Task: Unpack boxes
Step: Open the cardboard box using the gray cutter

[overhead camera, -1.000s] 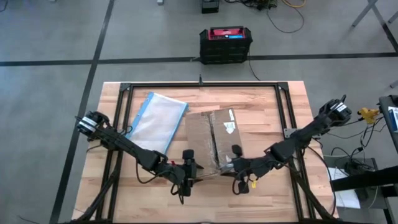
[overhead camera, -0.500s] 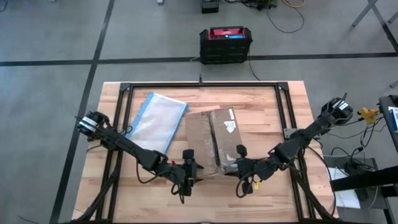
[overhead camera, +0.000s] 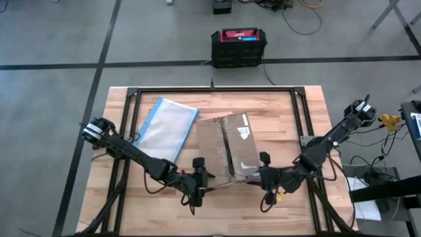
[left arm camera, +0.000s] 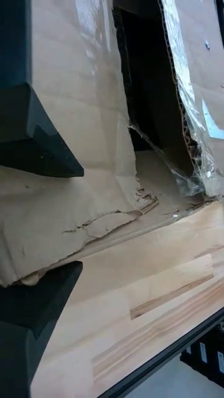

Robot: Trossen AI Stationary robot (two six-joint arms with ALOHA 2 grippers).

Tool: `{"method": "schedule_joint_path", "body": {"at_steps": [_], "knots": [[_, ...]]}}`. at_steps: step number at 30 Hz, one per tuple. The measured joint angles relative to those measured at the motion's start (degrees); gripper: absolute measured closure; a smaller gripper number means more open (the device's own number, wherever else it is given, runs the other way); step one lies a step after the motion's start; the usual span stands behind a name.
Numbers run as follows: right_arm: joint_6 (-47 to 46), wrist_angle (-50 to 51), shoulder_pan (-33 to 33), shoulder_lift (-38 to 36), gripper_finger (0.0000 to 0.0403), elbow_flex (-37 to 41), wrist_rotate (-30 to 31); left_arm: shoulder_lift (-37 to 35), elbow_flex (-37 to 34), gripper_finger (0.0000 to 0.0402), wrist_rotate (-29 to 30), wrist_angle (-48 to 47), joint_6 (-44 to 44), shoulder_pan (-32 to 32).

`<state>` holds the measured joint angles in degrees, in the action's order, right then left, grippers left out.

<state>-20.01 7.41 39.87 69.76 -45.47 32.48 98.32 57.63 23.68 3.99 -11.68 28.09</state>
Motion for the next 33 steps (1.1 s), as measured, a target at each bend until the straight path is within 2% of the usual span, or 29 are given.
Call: {"method": "schedule_joint_path", "body": {"at_steps": [5,10,17,20,24,28,30,33], "knots": [[-1.31,-6.34,0.7,-0.17,0.0347,0.0,8.32,0.0,0.0,0.0187,-0.02,0.1,0.04,0.01],[-2.67,-13.94,0.47,3.65,0.0347,-0.02,16.92,-0.43,0.37,0.0187,-0.15,0.43,1.78,-0.01],[-7.6,-13.06,0.42,13.13,0.0347,-7.63,25.35,-2.04,4.31,0.0187,-0.37,0.7,11.0,-0.04],[-13.66,-4.1,0.48,17.79,0.0347,-13.8,28.85,-2.03,6.03,0.0187,-0.43,0.94,15.4,-0.5],[-29.33,17.37,0.87,24.41,0.0347,-23.77,31.92,-1.94,6.43,0.0187,-0.73,1.01,17.27,-1.73],[-44.45,36.23,1.17,29.95,0.0347,-33.19,32.04,-1.92,5.41,0.0187,-1.24,1.0,17.25,-2.98],[-48.18,40.61,1.17,31.97,0.0347,-36.14,32.02,-1.92,4.72,0.0187,-1.29,1.09,17.23,-3.51],[-50.43,42.14,1.14,33.62,0.0347,-38.61,30.81,-1.86,4.03,0.0187,-1.28,1.01,17.07,-3.94]]}}
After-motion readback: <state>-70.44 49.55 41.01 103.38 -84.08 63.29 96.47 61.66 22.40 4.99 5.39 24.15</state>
